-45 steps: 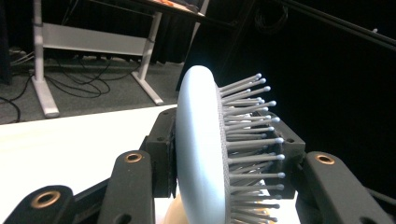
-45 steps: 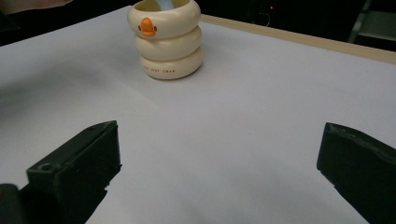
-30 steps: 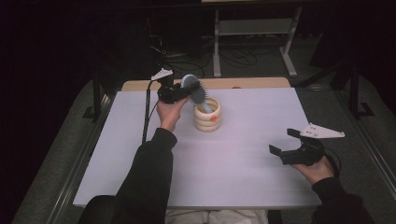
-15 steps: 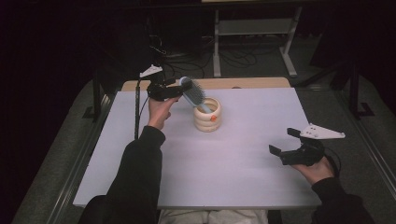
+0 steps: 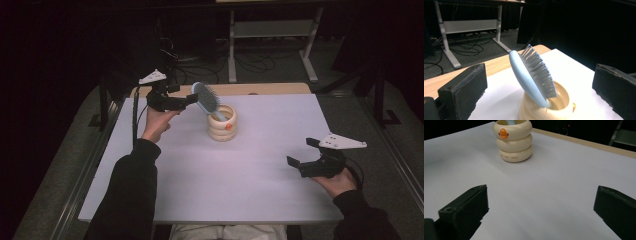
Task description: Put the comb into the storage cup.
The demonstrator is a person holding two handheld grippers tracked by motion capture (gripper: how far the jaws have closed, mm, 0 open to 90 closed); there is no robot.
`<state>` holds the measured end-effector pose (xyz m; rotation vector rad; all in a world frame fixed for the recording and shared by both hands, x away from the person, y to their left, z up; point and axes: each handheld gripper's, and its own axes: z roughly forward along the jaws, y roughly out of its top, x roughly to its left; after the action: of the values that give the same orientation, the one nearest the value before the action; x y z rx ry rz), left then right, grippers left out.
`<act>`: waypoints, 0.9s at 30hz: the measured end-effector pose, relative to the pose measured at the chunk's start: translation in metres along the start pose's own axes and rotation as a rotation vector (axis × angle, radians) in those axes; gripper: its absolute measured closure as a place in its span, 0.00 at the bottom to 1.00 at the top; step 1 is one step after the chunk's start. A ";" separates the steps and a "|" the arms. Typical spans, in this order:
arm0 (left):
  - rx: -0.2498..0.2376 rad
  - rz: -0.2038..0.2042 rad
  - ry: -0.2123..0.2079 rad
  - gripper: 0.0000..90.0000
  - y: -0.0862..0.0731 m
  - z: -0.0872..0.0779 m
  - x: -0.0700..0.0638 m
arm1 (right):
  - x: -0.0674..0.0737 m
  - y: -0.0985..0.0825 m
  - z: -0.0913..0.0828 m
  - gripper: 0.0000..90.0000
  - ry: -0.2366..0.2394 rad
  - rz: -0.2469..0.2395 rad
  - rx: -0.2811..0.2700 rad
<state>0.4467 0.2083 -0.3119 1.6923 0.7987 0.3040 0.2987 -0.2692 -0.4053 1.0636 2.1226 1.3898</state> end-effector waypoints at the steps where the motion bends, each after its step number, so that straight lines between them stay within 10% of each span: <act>1: -0.005 -0.002 0.001 0.00 0.000 -0.003 0.000 | 0.000 0.000 0.000 0.00 0.000 -0.001 0.002; 27: -0.035 0.017 -0.025 0.00 -0.031 -0.066 0.012 | 0.001 -0.001 0.004 0.00 0.000 -0.004 0.028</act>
<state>0.4060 0.2691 -0.3242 1.6676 0.7574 0.3063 0.3002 -0.2660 -0.4076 1.0689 2.1491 1.3626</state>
